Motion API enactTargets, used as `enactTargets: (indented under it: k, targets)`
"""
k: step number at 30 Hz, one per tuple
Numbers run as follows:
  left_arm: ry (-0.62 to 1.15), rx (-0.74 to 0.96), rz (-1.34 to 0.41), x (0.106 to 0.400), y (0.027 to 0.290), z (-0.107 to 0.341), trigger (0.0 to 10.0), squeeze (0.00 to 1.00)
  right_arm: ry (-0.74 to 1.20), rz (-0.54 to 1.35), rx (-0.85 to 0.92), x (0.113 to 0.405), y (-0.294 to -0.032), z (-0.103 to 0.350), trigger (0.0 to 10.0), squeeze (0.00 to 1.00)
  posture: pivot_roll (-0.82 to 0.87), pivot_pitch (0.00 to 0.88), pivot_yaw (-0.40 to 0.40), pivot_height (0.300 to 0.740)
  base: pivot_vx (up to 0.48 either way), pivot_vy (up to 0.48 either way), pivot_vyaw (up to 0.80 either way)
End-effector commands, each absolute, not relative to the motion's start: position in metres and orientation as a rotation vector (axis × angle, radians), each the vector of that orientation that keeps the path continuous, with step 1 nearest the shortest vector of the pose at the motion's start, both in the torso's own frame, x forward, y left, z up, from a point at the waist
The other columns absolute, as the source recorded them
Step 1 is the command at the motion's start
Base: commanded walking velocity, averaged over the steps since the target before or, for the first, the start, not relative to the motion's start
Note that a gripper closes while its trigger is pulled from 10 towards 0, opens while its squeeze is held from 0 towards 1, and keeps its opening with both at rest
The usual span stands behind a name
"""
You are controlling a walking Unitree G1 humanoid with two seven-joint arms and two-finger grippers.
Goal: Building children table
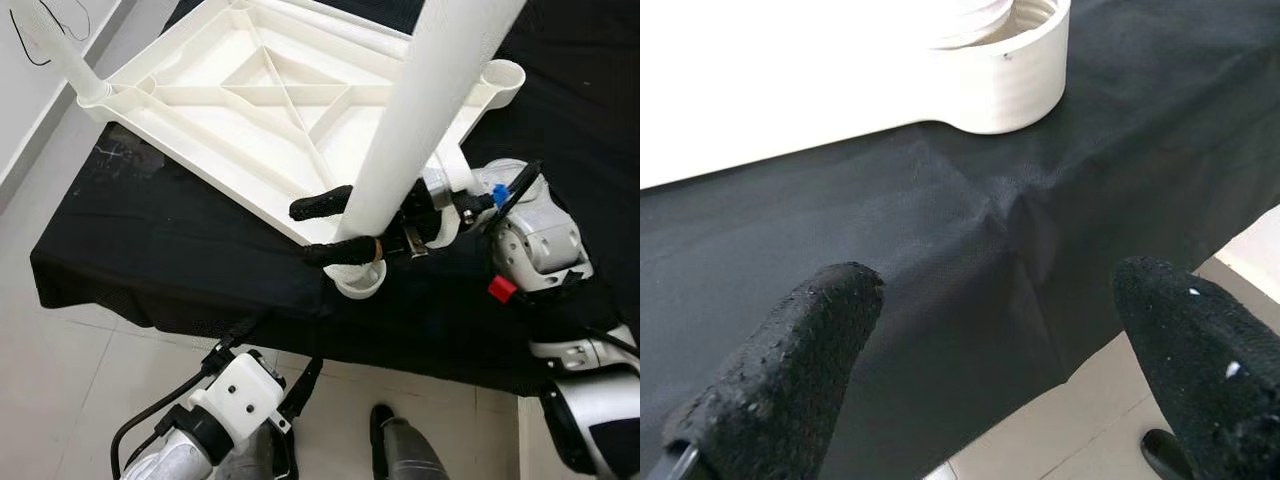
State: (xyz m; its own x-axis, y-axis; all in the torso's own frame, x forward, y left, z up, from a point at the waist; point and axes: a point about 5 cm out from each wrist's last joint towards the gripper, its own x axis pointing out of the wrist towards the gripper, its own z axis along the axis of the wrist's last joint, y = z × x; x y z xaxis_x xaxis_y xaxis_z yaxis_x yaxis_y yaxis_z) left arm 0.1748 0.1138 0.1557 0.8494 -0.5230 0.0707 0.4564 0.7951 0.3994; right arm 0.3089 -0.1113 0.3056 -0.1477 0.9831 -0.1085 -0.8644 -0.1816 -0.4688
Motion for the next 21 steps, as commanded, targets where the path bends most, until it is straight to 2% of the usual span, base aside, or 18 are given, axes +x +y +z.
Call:
enactTargets:
  k: [1, 13, 21]
  targets:
    - [-0.140, 0.395, -0.543, 0.169, 0.117, 0.151, 10.0, 0.00, -0.209, 1.696, -0.469, 0.315, -0.120, 0.289, 10.0, 0.00, 0.09, 0.437, 0.087, 0.740, 0.000, 0.000, 0.00]
    - [-0.138, 0.391, -0.544, 0.169, 0.117, 0.152, 10.0, 0.00, -0.110, 1.831, -0.459, 0.305, -0.126, 0.291, 10.0, 0.00, 0.08, 0.437, 0.081, 0.740, 0.000, 0.000, 0.00]
    - [-0.142, 0.386, -0.543, 0.170, 0.114, 0.153, 10.0, 0.00, -0.073, 1.810, -0.444, 0.311, -0.119, 0.290, 10.0, 0.00, 0.06, 0.435, 0.069, 0.740, 0.000, 0.000, 0.00]
